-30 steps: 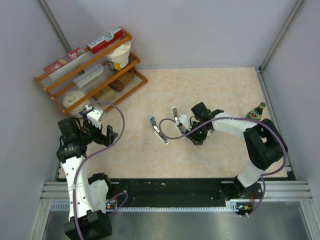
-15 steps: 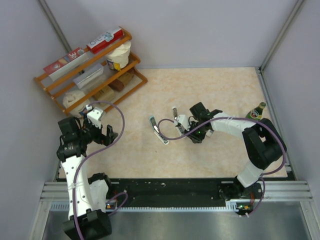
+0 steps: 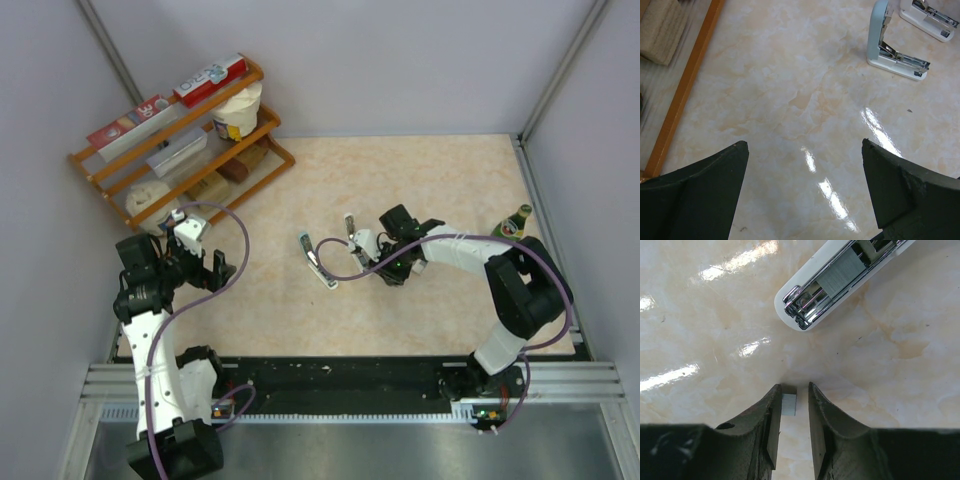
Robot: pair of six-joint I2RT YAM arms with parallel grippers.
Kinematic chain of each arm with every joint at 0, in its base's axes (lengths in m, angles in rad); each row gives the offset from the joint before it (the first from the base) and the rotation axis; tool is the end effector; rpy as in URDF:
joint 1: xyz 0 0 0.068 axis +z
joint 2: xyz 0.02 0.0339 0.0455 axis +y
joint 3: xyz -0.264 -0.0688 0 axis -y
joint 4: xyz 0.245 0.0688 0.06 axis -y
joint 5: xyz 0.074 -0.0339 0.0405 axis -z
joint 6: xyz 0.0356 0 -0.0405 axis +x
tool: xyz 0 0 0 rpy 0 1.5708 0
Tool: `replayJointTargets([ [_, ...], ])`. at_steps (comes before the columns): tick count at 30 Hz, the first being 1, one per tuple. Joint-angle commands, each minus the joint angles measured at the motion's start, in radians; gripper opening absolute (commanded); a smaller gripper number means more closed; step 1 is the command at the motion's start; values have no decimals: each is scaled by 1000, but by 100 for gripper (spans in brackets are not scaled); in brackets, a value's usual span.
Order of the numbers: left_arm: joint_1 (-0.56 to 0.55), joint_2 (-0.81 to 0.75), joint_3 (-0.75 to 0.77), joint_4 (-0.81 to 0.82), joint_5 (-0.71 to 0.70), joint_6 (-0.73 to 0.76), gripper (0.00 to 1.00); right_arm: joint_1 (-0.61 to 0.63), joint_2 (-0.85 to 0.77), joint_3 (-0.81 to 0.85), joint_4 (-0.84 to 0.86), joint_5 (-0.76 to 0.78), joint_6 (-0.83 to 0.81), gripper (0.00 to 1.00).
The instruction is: Load the staples into the stapler
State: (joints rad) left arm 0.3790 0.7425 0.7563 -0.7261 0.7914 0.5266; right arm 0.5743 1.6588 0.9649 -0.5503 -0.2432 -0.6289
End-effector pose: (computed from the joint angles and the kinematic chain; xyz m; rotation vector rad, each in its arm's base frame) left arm 0.1437 0.0300 0.2907 0.5368 1.9961 -0.3561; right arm 0.2512 0.1728 0.1631 -1.6260 2.2693 0.3284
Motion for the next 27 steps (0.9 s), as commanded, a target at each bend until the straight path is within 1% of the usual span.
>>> replayJointTargets([
  [1,4,4,-3,25,8,13,99,21,27,-9,-34,-28,-11,26],
  [3,6,5,-5,25,8,15,99,22,27,-8,-40,-30,-11,22],
  [9,6,6,-5,22,9,16,99,21,27,-3,-46,-30,-9,22],
  [10,5,5,-5,22,9,15,99,21,25,-2,-48,-27,-8,25],
  [11,6,5,-5,21,9,18,99,21,25,0,-49,-21,-3,30],
  [12,6,5,-5,22,9,16,99,21,24,6,-51,-12,3,33],
  [16,6,3,-3,22,8,18,99,19,-4,12,-50,8,23,43],
  [19,5,3,-5,22,8,18,99,18,-13,18,-50,15,41,43],
  [27,6,9,-3,22,9,18,99,1,-4,29,-50,59,67,39],
])
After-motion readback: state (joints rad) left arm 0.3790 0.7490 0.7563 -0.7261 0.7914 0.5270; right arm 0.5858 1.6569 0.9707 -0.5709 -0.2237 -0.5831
